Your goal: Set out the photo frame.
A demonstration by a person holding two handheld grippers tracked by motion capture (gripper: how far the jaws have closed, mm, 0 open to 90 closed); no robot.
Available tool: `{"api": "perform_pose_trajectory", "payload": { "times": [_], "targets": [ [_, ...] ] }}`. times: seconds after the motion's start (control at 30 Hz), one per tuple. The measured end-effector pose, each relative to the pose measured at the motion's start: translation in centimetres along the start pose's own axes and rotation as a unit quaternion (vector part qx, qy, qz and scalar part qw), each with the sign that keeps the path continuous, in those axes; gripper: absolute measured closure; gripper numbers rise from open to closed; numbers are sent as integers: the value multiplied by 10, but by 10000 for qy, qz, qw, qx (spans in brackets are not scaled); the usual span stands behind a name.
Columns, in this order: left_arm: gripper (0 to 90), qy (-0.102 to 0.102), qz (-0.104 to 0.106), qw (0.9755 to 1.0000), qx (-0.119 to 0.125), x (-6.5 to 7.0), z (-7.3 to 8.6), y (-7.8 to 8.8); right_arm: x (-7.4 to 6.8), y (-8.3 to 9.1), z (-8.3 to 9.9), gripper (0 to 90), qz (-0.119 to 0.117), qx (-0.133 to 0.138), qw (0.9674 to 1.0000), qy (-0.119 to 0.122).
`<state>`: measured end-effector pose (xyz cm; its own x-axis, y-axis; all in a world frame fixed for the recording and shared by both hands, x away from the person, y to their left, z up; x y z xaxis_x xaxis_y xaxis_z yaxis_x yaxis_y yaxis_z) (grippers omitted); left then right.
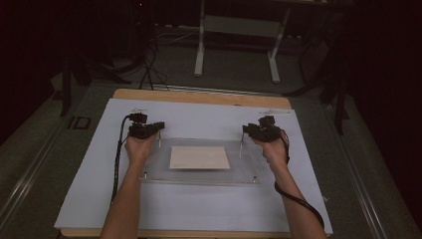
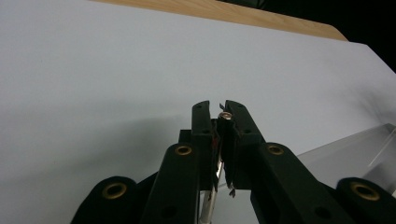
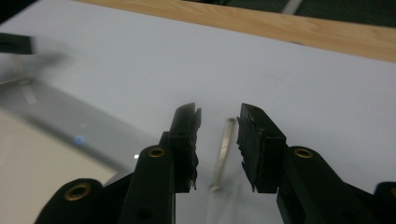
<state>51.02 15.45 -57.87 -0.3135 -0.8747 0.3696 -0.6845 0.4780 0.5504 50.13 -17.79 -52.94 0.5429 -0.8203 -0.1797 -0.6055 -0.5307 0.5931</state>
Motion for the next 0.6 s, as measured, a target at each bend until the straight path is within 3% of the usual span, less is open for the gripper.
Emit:
{"api": "perform_pose_trajectory", "payload": {
  "times": [0.2, 0.33, 0.37, 0.47, 0.5, 0.53, 0.57, 0.6],
  "targets": [
    [836, 6, -2, 10000, -1, 0, 0, 0, -37, 26, -4, 643, -515, 69, 9982, 310],
    [835, 4, 8, 10000, 10, 0, 0, 0, -53, 35, -3, 642, -725, 65, 9966, 397],
    [835, 23, 1, 10000, 16, 0, 0, 0, -71, 46, 0, 642, -903, 37, 9943, 564],
    [834, 46, 17, 10000, 21, 0, 0, 0, -90, 58, 3, 646, -1164, 62, 9913, 605],
    [834, 46, 17, 10000, 21, 0, 0, 0, -90, 58, 3, 646, -1164, 62, 9913, 605],
    [833, 75, 16, 10000, 19, 0, 0, -1, -102, 64, 6, 646, -1315, 36, 9887, 721],
    [833, 75, 16, 10000, 19, 0, 0, -1, -102, 64, 6, 646, -1315, 36, 9887, 721],
    [833, 83, 24, 10000, 13, -1, 0, -1, -114, 70, 9, 646, -1437, 8, 9861, 830]
  ]
}}
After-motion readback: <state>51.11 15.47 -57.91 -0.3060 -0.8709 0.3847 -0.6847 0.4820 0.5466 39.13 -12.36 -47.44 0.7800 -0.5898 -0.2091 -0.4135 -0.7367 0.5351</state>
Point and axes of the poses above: each handheld gripper's, and its own axes: y roughly backward along the jaws, z roughly out of its underside, x roughly to its right, the point moved 10 cm from there along -y, roughly forward along the jaws, and after that the axes turned 2 degrees about -z, right-handed, at the moved point
